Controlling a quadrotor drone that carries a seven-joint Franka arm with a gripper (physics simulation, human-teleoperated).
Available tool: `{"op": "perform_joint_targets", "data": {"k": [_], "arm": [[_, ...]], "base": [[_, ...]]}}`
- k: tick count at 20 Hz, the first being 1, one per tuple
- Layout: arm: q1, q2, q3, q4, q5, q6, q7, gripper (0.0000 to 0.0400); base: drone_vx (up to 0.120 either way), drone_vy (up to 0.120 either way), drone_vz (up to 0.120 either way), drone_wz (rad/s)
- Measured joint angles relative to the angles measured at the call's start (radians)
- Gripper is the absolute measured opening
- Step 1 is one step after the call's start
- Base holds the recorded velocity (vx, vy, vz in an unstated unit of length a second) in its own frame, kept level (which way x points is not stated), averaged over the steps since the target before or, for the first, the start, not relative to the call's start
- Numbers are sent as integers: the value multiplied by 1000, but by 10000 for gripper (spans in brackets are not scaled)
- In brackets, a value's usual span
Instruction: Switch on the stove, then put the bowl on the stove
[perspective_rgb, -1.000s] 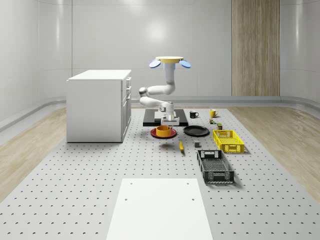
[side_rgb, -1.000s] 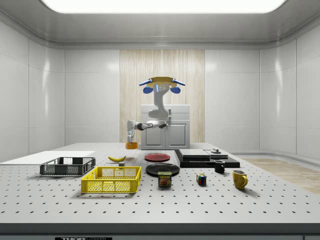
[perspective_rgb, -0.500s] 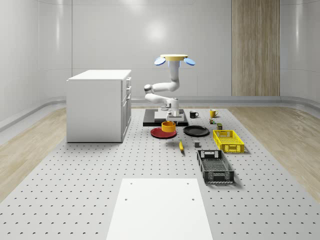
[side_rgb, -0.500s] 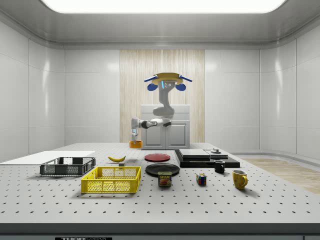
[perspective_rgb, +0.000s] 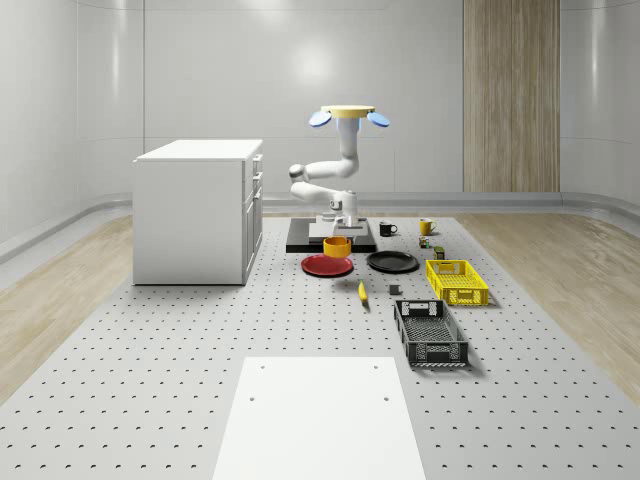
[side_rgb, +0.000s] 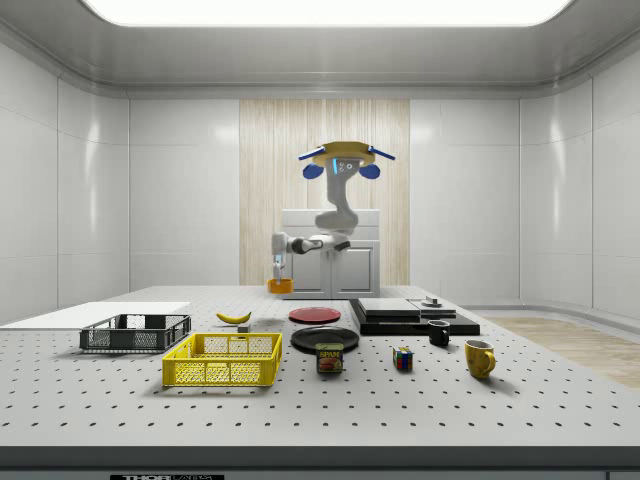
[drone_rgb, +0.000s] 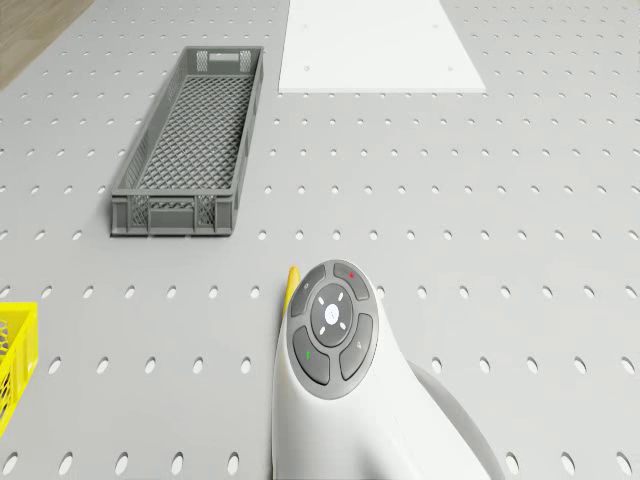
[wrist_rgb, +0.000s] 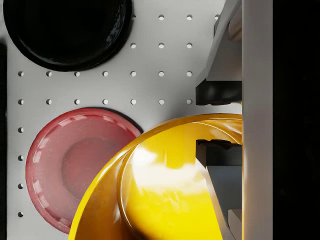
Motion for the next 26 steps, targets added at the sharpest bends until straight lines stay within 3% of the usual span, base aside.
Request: {"op": "perform_joint_targets", "data": {"k": [26], "arm": [[-1, -2, 0, 0, 1, 2, 1, 100]], "base": [[-120, 0, 0, 0]]}}
